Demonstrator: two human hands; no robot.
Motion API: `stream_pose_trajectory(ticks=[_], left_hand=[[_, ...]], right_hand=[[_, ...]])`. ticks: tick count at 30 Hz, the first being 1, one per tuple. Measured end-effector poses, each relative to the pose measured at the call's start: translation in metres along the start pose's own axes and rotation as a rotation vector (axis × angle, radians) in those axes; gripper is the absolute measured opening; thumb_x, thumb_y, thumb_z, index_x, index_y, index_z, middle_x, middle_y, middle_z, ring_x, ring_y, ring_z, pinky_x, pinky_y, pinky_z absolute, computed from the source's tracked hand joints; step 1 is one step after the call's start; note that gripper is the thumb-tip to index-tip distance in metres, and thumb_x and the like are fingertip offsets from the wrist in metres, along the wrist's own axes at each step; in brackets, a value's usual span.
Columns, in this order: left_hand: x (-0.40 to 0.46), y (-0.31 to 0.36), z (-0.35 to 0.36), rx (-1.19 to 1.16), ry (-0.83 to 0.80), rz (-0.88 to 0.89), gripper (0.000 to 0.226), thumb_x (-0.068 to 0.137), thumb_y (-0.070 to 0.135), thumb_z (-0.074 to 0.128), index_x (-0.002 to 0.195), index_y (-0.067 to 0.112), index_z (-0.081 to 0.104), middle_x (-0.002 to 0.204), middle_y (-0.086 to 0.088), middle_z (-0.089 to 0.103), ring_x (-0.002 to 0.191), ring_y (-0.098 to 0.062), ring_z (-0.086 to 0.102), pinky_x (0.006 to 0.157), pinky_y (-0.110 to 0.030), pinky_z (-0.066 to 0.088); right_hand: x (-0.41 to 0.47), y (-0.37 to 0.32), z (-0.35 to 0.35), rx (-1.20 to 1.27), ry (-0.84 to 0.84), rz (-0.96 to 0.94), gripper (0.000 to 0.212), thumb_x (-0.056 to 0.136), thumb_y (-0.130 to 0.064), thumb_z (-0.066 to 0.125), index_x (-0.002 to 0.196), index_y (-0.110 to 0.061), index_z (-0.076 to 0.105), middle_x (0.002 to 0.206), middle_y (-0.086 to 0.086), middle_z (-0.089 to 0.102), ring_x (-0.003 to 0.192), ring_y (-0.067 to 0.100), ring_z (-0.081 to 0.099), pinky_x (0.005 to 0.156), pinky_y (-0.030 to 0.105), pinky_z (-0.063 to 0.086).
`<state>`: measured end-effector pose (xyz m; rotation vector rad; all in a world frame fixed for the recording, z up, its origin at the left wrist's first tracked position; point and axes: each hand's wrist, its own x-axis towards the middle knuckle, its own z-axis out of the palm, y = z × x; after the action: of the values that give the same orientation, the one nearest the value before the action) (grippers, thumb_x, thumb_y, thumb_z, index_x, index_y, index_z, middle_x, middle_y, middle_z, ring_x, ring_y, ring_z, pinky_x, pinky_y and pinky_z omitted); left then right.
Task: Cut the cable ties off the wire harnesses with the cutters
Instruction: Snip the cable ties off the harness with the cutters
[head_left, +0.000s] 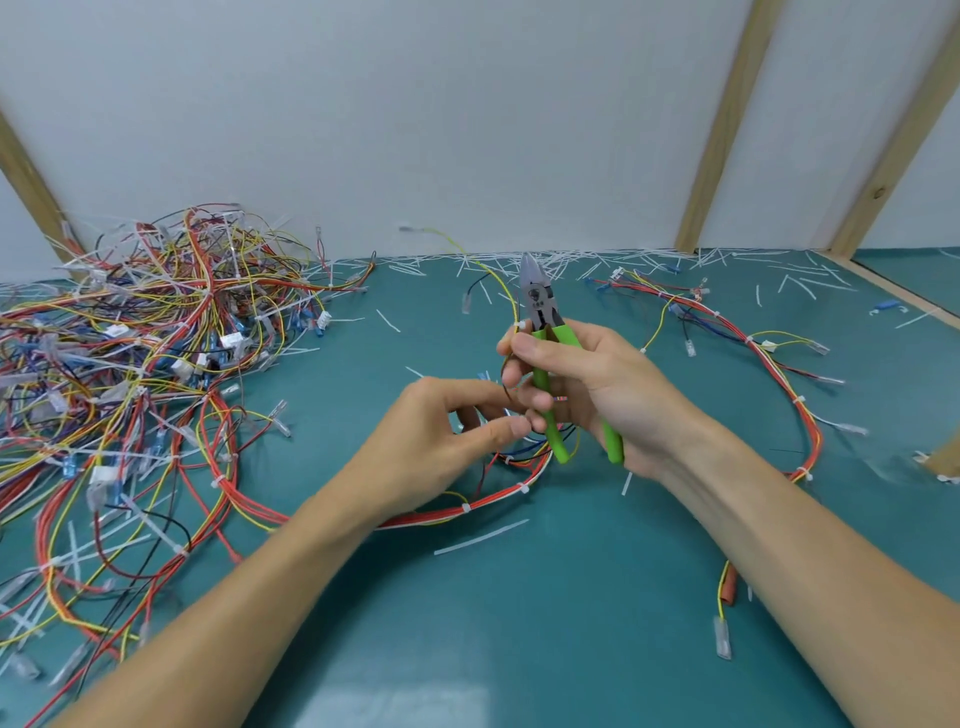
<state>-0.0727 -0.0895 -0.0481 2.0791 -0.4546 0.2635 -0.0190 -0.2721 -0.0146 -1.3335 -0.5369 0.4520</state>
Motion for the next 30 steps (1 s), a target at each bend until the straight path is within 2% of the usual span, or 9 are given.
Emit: stream_pose_trajectory(ticks=[2,4,8,11,15,20,25,28,30], left_hand=[[0.001,0.001,0.000,-0.078,0.007,0.032,0.008,0.091,0.021,0.074,0.096,0.024,0.080,0.076,0.022,0.072,0.050,0.006,0.045,0.053,-0.001,0.033],[0.001,0.001,-0.001,-0.137,0.018,0.026,0.007,0.091,0.019,0.074,0.093,0.024,0.079,0.082,0.010,0.077,0.057,0.006,0.051,0.059,-0.003,0.037],[0.002,-0.001,-0.003,-0.252,0.044,-0.087,0.016,0.092,0.021,0.072,0.082,0.008,0.072,0.077,-0.008,0.075,0.060,-0.013,0.062,0.062,-0.019,0.048],[0.004,0.000,-0.007,-0.332,0.130,-0.144,0.017,0.099,0.017,0.060,0.084,0.009,0.060,0.078,-0.008,0.076,0.058,-0.016,0.065,0.050,-0.015,0.043],[0.005,0.001,-0.013,-0.376,0.234,-0.191,0.020,0.106,0.020,0.045,0.089,0.012,0.049,0.085,-0.009,0.077,0.062,-0.018,0.068,0.047,-0.023,0.041],[0.007,0.003,-0.019,-0.548,0.362,-0.247,0.025,0.108,0.019,0.039,0.084,0.016,0.045,0.087,-0.011,0.077,0.065,-0.020,0.070,0.048,-0.025,0.045],[0.008,0.003,-0.028,-0.677,0.438,-0.281,0.029,0.108,0.021,0.037,0.081,0.017,0.047,0.083,-0.009,0.076,0.068,-0.021,0.070,0.052,-0.025,0.048],[0.009,0.003,-0.028,-0.674,0.375,-0.254,0.027,0.108,0.020,0.033,0.083,0.018,0.045,0.080,-0.005,0.073,0.076,-0.023,0.070,0.069,-0.034,0.048],[0.009,0.004,-0.027,-0.696,0.313,-0.222,0.026,0.107,0.020,0.032,0.085,0.018,0.045,0.079,-0.005,0.073,0.088,-0.028,0.068,0.085,-0.042,0.045]], right_hand=[[-0.001,-0.001,0.000,-0.020,-0.053,0.009,0.012,0.096,-0.026,0.065,0.098,-0.019,0.075,0.090,0.004,0.072,0.059,0.012,0.050,0.058,0.029,0.051],[-0.002,-0.002,-0.002,-0.053,-0.072,0.030,0.016,0.096,-0.026,0.065,0.105,-0.020,0.077,0.101,0.006,0.076,0.060,0.012,0.051,0.061,0.029,0.053],[-0.001,-0.004,-0.005,-0.055,-0.033,0.029,0.024,0.098,-0.025,0.063,0.117,-0.017,0.075,0.111,0.010,0.077,0.063,0.012,0.054,0.065,0.030,0.055],[0.002,-0.010,-0.011,0.089,0.096,-0.022,0.022,0.097,-0.022,0.061,0.110,-0.013,0.076,0.098,0.004,0.076,0.062,0.012,0.055,0.063,0.030,0.054],[0.005,-0.021,-0.026,0.266,0.300,-0.093,0.017,0.098,-0.017,0.056,0.100,-0.013,0.072,0.081,-0.001,0.071,0.059,0.010,0.054,0.058,0.028,0.051],[0.008,-0.015,-0.033,-0.063,0.600,-0.078,0.013,0.098,-0.011,0.059,0.090,-0.015,0.069,0.074,-0.002,0.072,0.055,0.009,0.051,0.054,0.026,0.048],[0.008,-0.001,-0.021,-0.271,0.429,0.071,0.012,0.093,-0.004,0.064,0.088,-0.015,0.068,0.088,0.004,0.079,0.054,0.010,0.048,0.051,0.026,0.044],[0.009,0.011,-0.010,-0.376,0.353,0.165,0.009,0.088,-0.006,0.072,0.091,-0.014,0.069,0.085,0.007,0.077,0.058,0.013,0.050,0.052,0.027,0.044],[0.010,0.015,-0.007,-0.373,0.330,0.246,0.011,0.088,-0.010,0.074,0.098,-0.012,0.069,0.078,0.002,0.076,0.054,0.012,0.052,0.049,0.026,0.046]])
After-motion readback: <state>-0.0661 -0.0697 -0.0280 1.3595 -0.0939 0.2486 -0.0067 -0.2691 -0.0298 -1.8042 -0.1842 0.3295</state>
